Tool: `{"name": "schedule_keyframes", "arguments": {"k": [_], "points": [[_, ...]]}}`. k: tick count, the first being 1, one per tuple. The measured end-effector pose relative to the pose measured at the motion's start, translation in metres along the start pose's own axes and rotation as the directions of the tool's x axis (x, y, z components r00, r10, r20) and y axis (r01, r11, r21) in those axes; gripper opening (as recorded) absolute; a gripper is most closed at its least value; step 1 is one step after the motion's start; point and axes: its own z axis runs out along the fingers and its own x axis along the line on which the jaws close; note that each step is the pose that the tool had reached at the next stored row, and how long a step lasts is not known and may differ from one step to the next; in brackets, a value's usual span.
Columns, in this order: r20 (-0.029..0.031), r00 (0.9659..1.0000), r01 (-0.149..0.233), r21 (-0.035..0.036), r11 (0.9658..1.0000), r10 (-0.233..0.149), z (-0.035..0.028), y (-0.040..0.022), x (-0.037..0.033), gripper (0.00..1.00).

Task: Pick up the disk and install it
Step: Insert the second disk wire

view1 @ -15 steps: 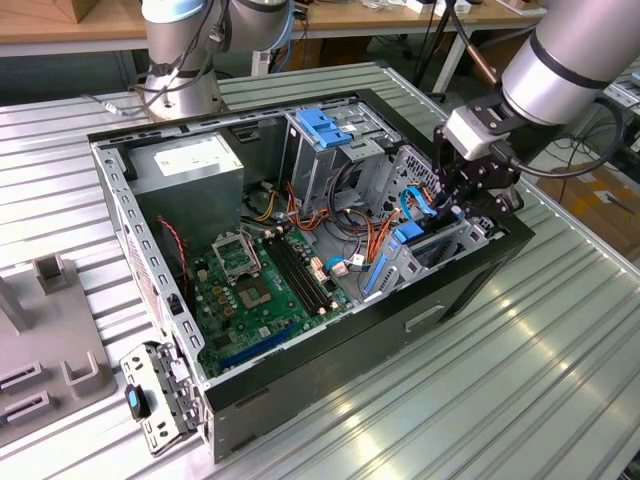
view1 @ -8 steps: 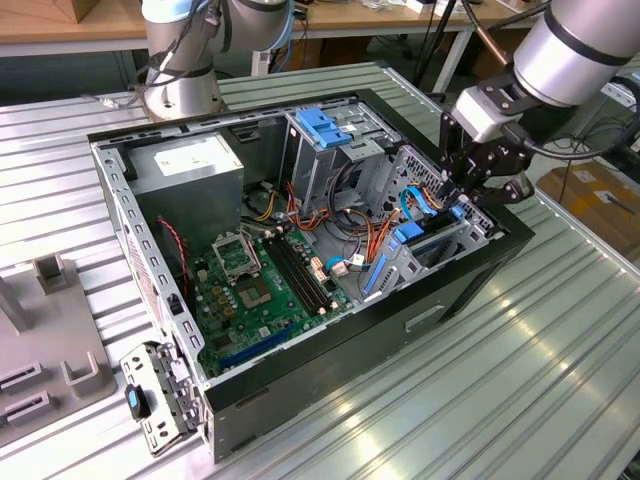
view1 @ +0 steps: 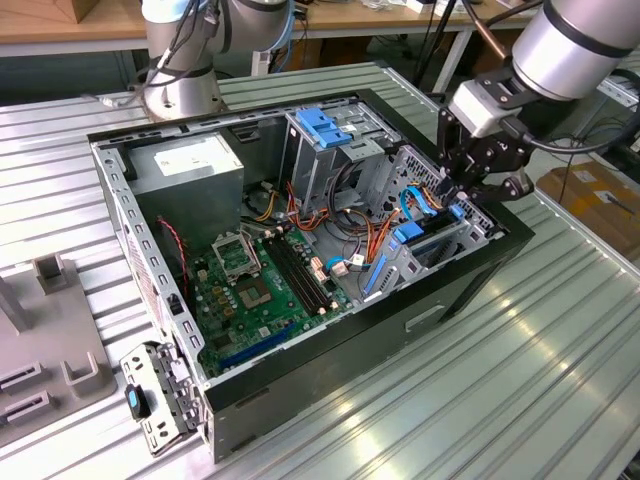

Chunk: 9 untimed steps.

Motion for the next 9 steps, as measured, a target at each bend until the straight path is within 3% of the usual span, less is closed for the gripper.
{"name": "schedule_keyframes", "arguments": {"k": [9], "points": [[-0.0026, 1.0000, 0.000, 0.0000, 1.0000, 0.000, 0.0002, 0.0010, -0.0018, 0.24]]}}
